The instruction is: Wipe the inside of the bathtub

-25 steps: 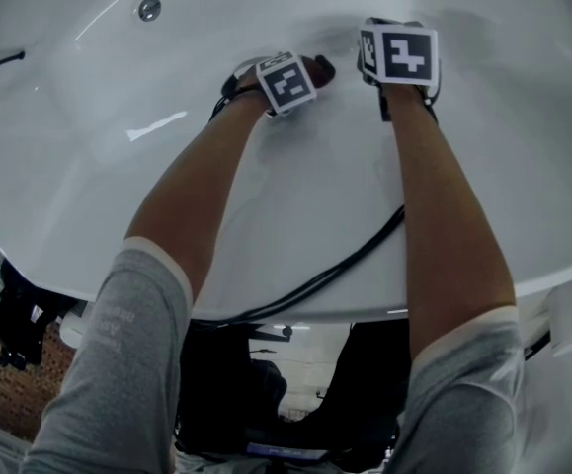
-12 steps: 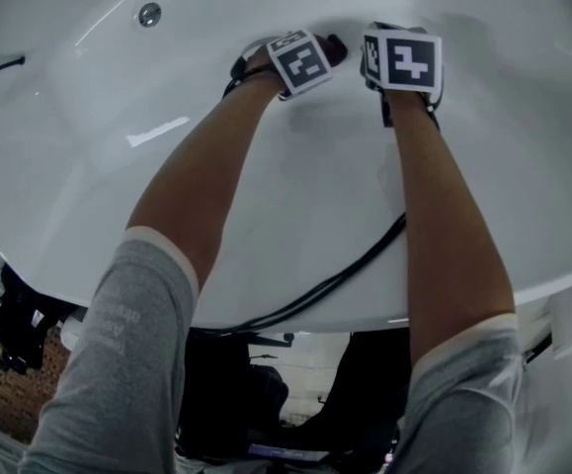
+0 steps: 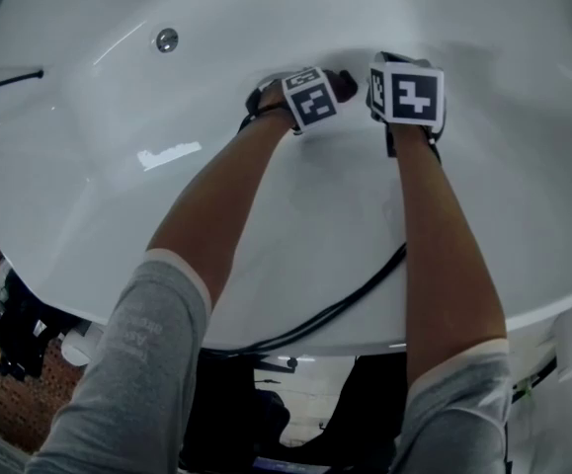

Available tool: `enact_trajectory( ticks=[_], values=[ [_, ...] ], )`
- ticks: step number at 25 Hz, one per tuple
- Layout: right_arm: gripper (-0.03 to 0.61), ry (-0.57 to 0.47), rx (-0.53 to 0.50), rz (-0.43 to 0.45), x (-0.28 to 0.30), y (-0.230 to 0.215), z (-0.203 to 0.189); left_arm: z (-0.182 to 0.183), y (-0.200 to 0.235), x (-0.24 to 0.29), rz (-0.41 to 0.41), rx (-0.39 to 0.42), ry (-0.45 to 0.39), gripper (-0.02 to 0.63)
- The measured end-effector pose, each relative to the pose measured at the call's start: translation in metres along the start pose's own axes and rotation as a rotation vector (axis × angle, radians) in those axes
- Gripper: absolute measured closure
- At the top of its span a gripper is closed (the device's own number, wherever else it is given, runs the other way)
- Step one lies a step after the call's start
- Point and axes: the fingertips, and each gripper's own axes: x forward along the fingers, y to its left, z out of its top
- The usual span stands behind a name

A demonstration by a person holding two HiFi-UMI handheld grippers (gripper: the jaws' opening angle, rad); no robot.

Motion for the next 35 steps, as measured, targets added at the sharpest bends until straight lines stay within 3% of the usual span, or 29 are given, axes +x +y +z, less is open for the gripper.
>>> enact_trajectory(
  ticks=[9,12,17,21,35],
  values=[
    [0.572,-0.017,0.032,0.001,-0.007,-0.001,0.007,0.017,0.098,-0.031,0.216,-0.002,0.039,0.577],
    [0.572,-0.016,0.041,0.004,-0.007,-0.002,0.005,0.02,0.123,-0.04,0.287,-0.027,0.015,0.575],
    [0.572,-0.01,0.049,0.004,-0.008,-0.007,0.001,0.017,0.145,-0.051,0.346,-0.032,0.011,0.575],
    [0.572,0.0,0.054,0.004,-0.005,-0.006,-0.002,0.004,0.139,-0.051,0.336,0.041,0.058,0.577],
    [0.572,-0.029,0.037,0.033,-0.007,0.003,0.011,-0.045,0.0,-0.011,0.148,0.041,0.071,0.577]
  ],
)
